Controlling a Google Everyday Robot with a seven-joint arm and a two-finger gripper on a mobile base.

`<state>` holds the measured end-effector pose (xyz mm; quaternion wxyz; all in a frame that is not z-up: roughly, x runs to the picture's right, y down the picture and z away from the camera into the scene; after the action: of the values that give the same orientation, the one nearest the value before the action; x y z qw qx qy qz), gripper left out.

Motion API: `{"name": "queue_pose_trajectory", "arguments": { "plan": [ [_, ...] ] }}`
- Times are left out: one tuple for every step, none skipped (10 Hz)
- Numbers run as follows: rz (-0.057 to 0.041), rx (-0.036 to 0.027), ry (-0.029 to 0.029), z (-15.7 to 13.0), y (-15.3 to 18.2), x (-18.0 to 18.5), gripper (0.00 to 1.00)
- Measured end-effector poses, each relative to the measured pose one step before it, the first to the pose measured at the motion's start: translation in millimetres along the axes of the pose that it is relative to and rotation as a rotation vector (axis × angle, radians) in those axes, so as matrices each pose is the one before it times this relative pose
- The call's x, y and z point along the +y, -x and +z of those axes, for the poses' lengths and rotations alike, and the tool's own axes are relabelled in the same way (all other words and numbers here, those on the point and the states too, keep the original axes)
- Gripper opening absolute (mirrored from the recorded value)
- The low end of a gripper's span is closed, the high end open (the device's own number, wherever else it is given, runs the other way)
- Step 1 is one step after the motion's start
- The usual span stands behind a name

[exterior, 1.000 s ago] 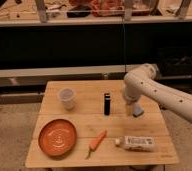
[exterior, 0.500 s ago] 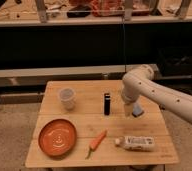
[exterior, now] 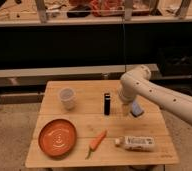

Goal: Knock the eraser over

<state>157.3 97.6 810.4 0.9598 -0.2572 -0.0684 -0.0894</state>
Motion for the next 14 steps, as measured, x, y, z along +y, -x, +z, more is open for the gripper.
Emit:
{"name": "queue_pose_trajectory", "arguments": {
  "plan": [
    [-0.00391,-0.00041,-0.00043,0.64,0.77,-0.89,0.8],
    [-0.01623,-0.00752,0.00075,3.82,3.34,-3.03,0.8],
    [-0.00541,-0.00207,-0.00075,1.54,0.88,-1.23,0.8],
    [-0.00678,-0.00401,0.0001,2.05,1.98,-1.61,0.8],
    [-0.00705,-0.00428,-0.00027,1.12,2.65,-2.18,0.8],
    [-0.00498,-0.00335,0.0002,1.42,1.71,-1.16,0.8],
    [-0.00629,-0.0049,-0.00026,1.63,2.33,-1.45,0.8],
    [-0.00694,-0.00531,-0.00081,1.44,3.28,-1.46,0.8],
    [-0.00409,-0.00307,0.00012,1.27,1.67,-0.39,0.8],
    [-0.00474,-0.00231,-0.00015,1.01,1.19,-0.68,0.8],
    [-0.00633,-0.0046,0.00086,1.47,1.86,-0.56,0.8],
    [-0.00561,-0.00482,0.00197,1.54,1.84,-0.05,0.8],
    [-0.00658,-0.00416,0.00115,1.04,2.62,-0.81,0.8],
    [-0.00878,-0.0054,0.00139,1.71,4.31,-1.14,0.8]
  ]
}}
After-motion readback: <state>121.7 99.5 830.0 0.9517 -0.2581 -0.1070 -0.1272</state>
